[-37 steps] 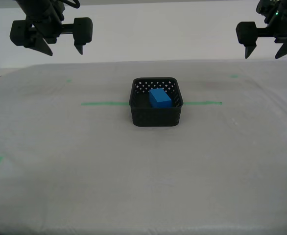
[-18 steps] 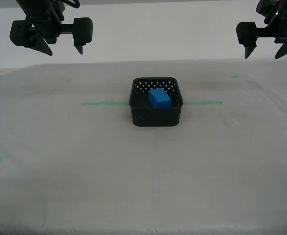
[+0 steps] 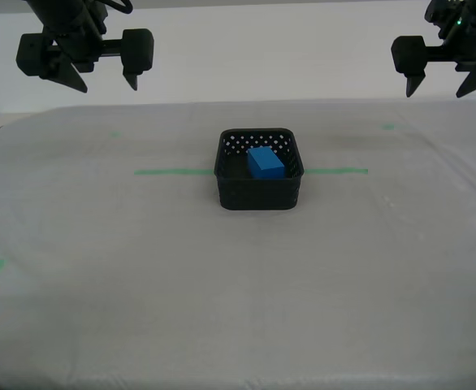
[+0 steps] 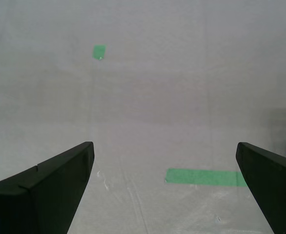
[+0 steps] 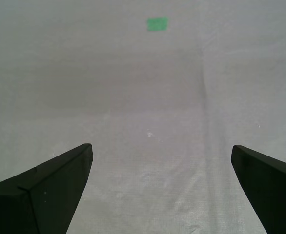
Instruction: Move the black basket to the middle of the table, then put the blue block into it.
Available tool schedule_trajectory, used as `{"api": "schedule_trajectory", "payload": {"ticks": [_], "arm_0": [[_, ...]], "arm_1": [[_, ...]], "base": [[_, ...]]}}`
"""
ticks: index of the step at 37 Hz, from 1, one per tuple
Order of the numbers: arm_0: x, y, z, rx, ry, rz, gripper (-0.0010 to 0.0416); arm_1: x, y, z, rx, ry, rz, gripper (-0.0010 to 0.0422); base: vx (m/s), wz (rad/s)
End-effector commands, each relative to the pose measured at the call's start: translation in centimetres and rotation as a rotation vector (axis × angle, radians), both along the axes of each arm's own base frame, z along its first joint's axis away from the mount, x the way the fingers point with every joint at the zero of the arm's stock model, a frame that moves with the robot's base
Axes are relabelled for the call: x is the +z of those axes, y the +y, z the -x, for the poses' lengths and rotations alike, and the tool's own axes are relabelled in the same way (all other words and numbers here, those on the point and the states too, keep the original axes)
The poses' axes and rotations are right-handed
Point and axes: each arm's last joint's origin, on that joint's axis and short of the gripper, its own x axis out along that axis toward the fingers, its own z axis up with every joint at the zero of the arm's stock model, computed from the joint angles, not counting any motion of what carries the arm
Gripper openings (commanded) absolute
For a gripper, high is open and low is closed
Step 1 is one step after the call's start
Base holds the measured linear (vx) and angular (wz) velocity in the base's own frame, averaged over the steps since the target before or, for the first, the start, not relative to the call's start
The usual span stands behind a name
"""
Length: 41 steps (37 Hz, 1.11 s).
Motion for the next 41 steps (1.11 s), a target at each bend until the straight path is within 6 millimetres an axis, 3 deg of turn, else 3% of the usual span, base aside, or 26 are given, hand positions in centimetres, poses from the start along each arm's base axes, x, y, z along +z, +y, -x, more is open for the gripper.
{"api": "schedule_trajectory", "payload": {"ticks": [1, 41], "arm_0": [[0.04, -0.01, -0.02, 0.002, -0.002, 0.000, 0.0398], [0.04, -0.01, -0.02, 0.002, -0.003, 0.000, 0.0398]], "arm_1": [[0.03, 0.02, -0.01, 0.003, -0.002, -0.002, 0.0400], [0.03, 0.02, -0.01, 0.003, -0.002, -0.002, 0.0400]], "base": [[0.000, 0.000], [0.000, 0.000]]}}
